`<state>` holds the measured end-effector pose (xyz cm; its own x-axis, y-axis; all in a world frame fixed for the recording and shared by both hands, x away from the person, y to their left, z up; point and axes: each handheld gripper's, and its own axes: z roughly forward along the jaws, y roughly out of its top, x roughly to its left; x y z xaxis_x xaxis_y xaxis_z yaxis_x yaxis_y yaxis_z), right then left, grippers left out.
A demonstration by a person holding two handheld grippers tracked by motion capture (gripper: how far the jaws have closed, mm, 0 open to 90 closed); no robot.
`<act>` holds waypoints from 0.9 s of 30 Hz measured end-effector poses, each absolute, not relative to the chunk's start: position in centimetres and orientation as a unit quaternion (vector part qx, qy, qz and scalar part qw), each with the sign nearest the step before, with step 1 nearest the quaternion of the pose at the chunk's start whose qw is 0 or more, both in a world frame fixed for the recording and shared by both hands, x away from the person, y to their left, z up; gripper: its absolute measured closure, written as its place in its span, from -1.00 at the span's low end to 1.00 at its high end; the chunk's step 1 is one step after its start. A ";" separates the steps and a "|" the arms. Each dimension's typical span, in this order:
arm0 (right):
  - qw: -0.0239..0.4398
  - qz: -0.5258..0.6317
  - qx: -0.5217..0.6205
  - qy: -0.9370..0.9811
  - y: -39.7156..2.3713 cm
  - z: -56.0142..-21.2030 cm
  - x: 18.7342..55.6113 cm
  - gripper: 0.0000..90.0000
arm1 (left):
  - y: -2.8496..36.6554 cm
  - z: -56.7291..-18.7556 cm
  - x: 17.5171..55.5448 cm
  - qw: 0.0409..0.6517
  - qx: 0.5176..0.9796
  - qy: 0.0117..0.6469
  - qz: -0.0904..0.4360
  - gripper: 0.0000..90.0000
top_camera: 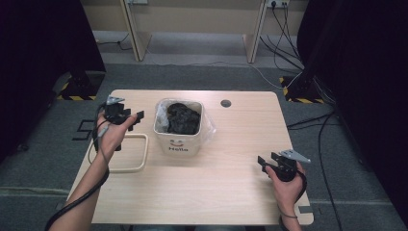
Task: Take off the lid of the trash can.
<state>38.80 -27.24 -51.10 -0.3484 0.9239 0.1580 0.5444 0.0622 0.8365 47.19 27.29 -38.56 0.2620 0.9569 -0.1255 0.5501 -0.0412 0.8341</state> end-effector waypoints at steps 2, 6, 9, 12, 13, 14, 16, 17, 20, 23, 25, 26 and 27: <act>0.217 0.436 0.528 0.695 -27.2 -51.1 38.8 -0.25 | 26.4 -38.1 47.5 0.414 0.684 0.550 0.242 -0.08; 0.218 0.437 0.528 0.695 -27.2 -51.1 38.8 -0.25 | 25.2 -37.4 47.9 0.417 0.690 0.541 0.239 -0.07; 0.218 0.437 0.527 0.696 -27.2 -51.1 38.8 -0.25 | 24.4 -37.2 48.3 0.417 0.693 0.539 0.235 -0.06; 0.218 0.437 0.527 0.696 -27.2 -51.1 38.8 -0.25 | 23.6 -37.3 48.9 0.413 0.698 0.538 0.228 -0.06; 0.218 0.437 0.527 0.696 -27.2 -51.1 38.8 -0.25 | 23.4 -37.3 49.0 0.412 0.699 0.539 0.225 -0.05; 0.217 0.437 0.527 0.695 -27.2 -51.1 38.8 -0.25 | 23.3 -37.4 49.2 0.411 0.700 0.540 0.222 -0.05; 0.217 0.437 0.527 0.696 -27.2 -51.1 38.8 -0.25 | 23.0 -37.6 49.5 0.408 0.701 0.542 0.220 -0.04; 0.217 0.437 0.527 0.696 -27.2 -51.1 38.8 -0.25 | 22.9 -37.7 49.6 0.407 0.702 0.543 0.218 -0.04; 0.217 0.438 0.527 0.696 -27.2 -51.1 38.8 -0.25 | 22.7 -38.0 50.0 0.401 0.704 0.546 0.213 -0.01; 0.217 0.437 0.527 0.696 -27.2 -51.1 38.8 -0.25 | 22.6 -38.2 50.3 0.393 0.707 0.549 0.210 0.07; 0.217 0.437 0.527 0.696 -27.2 -51.1 38.8 -0.25 | 22.5 -38.3 50.4 0.392 0.707 0.551 0.207 0.18; 0.217 0.437 0.527 0.696 -27.2 -51.1 38.8 -0.25 | 22.4 -38.4 50.4 0.392 0.708 0.551 0.203 0.24; 0.217 0.437 0.527 0.696 -27.2 -51.1 38.8 -0.25 | 22.3 -38.5 50.5 0.390 0.711 0.550 0.200 0.31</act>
<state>38.79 -27.21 -51.09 -0.3513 0.9228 0.1581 0.5435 0.0635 0.8370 50.46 22.31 -38.45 0.3145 0.9382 -0.1441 0.6255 -0.0906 0.7749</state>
